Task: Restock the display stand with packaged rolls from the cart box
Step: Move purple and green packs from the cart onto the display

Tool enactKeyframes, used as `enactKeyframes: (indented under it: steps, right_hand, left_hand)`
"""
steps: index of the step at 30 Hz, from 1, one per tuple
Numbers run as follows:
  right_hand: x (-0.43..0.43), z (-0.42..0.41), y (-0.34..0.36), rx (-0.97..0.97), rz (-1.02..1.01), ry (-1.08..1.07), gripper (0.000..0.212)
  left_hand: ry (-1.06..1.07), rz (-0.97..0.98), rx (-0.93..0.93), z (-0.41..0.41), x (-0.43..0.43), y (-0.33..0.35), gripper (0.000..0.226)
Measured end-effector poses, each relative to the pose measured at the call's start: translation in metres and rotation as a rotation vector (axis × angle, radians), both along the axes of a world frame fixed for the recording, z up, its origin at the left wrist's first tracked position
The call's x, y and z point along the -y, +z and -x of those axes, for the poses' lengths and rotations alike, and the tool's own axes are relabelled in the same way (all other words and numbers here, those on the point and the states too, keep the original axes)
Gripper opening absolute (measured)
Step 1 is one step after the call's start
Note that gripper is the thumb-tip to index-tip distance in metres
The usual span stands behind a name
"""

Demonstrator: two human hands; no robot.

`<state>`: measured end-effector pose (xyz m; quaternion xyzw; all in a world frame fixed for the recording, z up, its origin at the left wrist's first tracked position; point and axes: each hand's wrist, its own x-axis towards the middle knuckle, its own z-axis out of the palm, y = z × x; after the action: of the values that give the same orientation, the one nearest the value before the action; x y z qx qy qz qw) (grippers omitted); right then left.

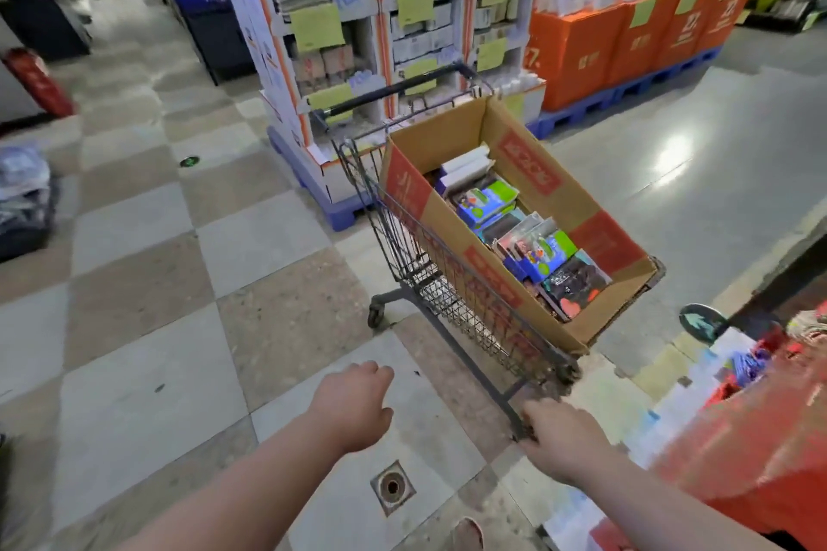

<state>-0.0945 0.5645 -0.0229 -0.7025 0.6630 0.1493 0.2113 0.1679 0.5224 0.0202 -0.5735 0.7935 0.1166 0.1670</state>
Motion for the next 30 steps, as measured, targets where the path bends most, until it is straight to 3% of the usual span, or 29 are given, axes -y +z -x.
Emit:
enactKeyframes:
  steps: [5,8,11,17,20,22,30]
  right_hand:
    - [0.045,0.027,-0.003,0.036,-0.081,-0.029,0.009]
    - [0.063,0.041,-0.001,0.045,-0.091,-0.103,0.028]
    - [0.084,0.055,0.004,0.064,-0.071,-0.15,0.033]
    - [0.133,0.083,0.011,0.024,-0.023,-0.277,0.016]
    - [0.165,0.094,0.011,0.011,0.007,-0.353,0.037]
    - [0.189,0.102,0.012,-0.006,0.03,-0.406,0.04]
    - [0.286,0.121,0.021,-0.057,0.031,-0.638,0.029]
  left_hand:
    - [-0.064,0.08,-0.041,0.043,0.096,0.02,0.041]
    - [-0.12,0.059,-0.077,0.065,0.135,0.024,0.038]
    - [-0.171,0.058,-0.072,0.085,0.17,0.026,0.037]
    - [-0.335,0.079,-0.045,0.129,0.231,0.022,0.043]
    - [-0.424,0.065,-0.033,0.146,0.265,0.013,0.043]
    - [-0.475,0.052,-0.017,0.155,0.288,0.006,0.04]
    - [-0.692,-0.103,0.093,0.176,0.397,-0.022,0.039]
